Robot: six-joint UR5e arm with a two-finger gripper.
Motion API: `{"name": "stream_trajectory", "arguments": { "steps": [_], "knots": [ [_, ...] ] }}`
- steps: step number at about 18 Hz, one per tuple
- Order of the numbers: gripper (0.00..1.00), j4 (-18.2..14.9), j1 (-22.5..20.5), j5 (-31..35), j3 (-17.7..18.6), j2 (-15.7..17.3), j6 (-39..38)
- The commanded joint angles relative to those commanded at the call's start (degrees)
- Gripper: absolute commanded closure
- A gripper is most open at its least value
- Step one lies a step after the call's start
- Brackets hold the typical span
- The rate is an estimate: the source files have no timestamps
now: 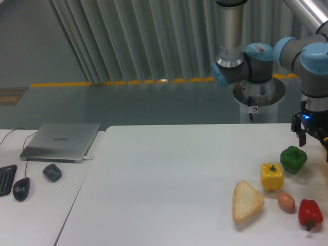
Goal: Place the triangular bread in the basket
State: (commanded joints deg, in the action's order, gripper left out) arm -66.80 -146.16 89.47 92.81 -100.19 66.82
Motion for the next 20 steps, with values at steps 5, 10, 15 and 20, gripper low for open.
{"name": "stream_trajectory", "arguments": {
  "steps": [5, 10, 15, 20],
  "knots": [
    [0.0, 0.0, 1.41, 0.09, 0.09, -0.44, -5.11],
    [0.0, 1.05, 6.58, 0.09, -3.6, -4.21, -20.04],
    [0.0, 5.78, 11.77, 0.09, -7.12, -8.61, -34.89],
    [0.0, 12.12, 15.02, 0.17, -7.12, -11.25, -43.34]
  ]
}}
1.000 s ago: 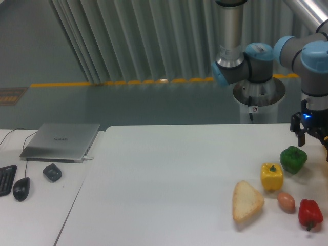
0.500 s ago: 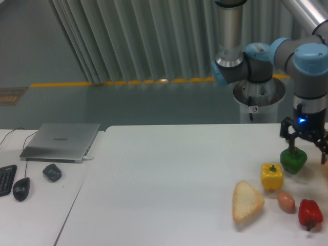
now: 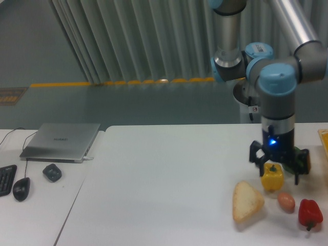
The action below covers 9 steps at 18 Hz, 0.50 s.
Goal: Place the triangular bread in the basket
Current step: 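Move the open gripper over the triangular bread slice, then lower the gripper onto the bread slice and close on it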
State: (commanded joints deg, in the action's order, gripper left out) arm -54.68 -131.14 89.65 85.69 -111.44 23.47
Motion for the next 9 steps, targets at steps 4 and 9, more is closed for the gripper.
{"name": "stream_trajectory", "arguments": {
  "steps": [4, 9],
  "knots": [
    [0.0, 0.36, 2.46, 0.0, -0.26, -1.67, -0.27],
    [0.0, 0.45, 5.19, -0.09, -1.76, -4.66, -0.1]
  ]
}}
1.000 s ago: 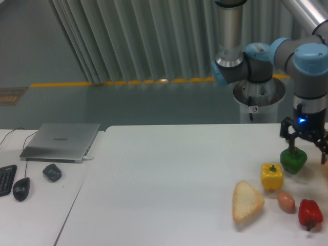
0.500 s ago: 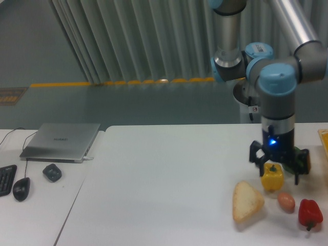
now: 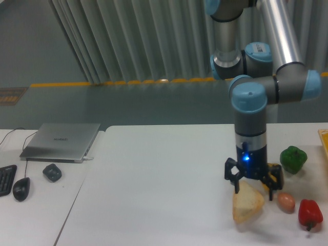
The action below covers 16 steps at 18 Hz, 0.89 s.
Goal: Place the triangular bread in the basket
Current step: 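Lower the gripper onto the bread slice and close on it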
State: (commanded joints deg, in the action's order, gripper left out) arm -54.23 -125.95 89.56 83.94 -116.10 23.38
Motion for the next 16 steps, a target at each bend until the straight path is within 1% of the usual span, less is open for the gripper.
{"name": "stream_trajectory", "arguments": {
  "steps": [6, 11, 16],
  "knots": [
    [0.0, -0.09, 0.44, 0.35, -0.09, -1.85, 0.44],
    [0.0, -0.09, 0.53, 0.97, 0.53, -2.99, 0.44],
    [0.0, 0.0, 0.53, 0.88, 0.53, -3.35, 0.44]
  ]
}}
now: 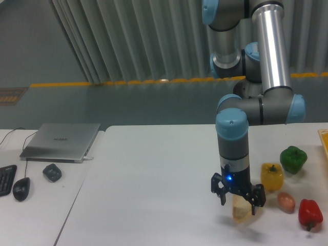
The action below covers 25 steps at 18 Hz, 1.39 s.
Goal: Place the triangular bread in the basket
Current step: 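Lower the gripper onto the bread slice and close on it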
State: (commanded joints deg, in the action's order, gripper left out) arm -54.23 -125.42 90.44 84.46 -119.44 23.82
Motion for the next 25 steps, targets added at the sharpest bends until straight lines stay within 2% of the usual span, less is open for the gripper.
{"name": "stream_trajectory", "arguments": {
  "steps": [17, 19, 23, 25],
  "knots": [
    [0.0, 0.0, 0.0, 0.0, 0.0, -2.29, 0.0],
    [0.17, -0.09, 0.0, 0.0, 0.09, -2.11, 0.0],
    [0.72, -0.17, 0.0, 0.0, 0.09, -1.93, -0.61],
    [0.86, -0.26, -0.09, -0.26, 0.09, -1.41, -0.7]
  ]
}}
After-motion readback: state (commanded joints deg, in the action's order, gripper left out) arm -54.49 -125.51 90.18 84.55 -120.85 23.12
